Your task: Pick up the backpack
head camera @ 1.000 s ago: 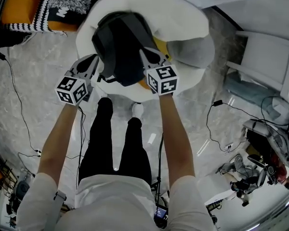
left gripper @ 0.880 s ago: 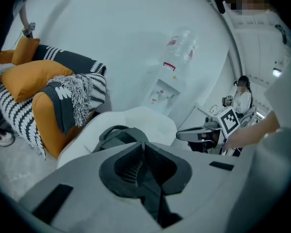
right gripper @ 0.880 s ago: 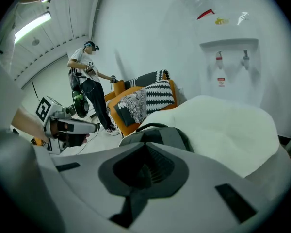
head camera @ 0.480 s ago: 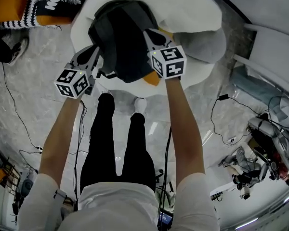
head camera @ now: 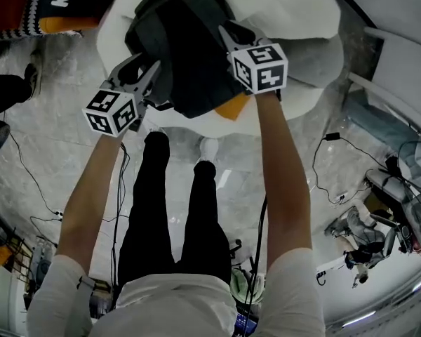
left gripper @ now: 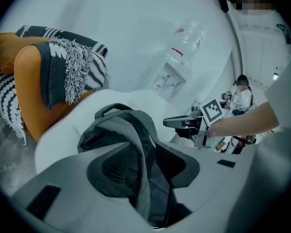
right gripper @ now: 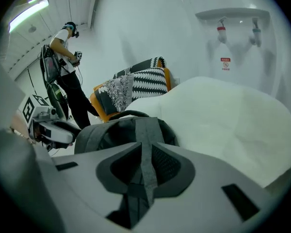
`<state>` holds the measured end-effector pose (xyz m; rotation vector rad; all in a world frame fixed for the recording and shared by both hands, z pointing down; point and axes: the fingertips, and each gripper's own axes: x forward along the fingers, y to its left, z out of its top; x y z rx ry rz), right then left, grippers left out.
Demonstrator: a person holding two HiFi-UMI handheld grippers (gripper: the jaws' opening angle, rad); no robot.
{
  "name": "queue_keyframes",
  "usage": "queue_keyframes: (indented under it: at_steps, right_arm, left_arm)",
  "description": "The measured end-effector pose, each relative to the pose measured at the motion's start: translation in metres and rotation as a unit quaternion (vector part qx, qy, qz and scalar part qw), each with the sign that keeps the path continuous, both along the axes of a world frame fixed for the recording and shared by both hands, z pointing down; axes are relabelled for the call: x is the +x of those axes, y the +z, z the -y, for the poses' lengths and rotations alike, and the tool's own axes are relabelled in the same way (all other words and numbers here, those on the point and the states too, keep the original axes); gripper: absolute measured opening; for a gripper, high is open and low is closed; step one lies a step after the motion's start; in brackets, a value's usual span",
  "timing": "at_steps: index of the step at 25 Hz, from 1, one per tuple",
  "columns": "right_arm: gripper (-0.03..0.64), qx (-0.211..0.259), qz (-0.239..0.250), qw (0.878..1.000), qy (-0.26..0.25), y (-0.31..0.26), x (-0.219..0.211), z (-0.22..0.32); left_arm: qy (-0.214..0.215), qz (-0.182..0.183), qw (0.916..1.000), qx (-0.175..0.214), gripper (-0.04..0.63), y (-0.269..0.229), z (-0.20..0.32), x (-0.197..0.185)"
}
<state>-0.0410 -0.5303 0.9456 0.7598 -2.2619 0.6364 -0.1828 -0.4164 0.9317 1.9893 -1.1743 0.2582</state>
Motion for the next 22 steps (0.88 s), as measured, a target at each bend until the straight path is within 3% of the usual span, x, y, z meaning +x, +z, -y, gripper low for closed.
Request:
queue_keyframes:
  at_steps: [6, 17, 20, 22]
  right_arm:
    - [0.131, 0.001, -0.018, 1.000, -0.019, 0.019, -0.003, 0.014]
    - [0.244, -0.033, -0.043, 0.997, -0.059, 0.055, -0.013, 0.023]
    - [0.247, -0.040, -0.046, 0.996, -0.067, 0.061, -0.020, 0.022]
    - [0.245, -0.044, -0.050, 0.995, -0.073, 0.064, -0.024, 0.018]
  left_arm:
    - [0.000, -0.007, 1.0000, 0.002, 0.144, 0.014, 0.009, 0.000]
    - [0.009, -0.010, 0.9999, 0.001, 0.141, 0.028, 0.022, 0.011]
    - [0.004, -0.008, 1.0000, -0.003, 0.077, 0.031, 0.025, 0.011]
    - [-0.001, -0.009, 0.9999, -0.009, 0.067, 0.032, 0.024, 0.010]
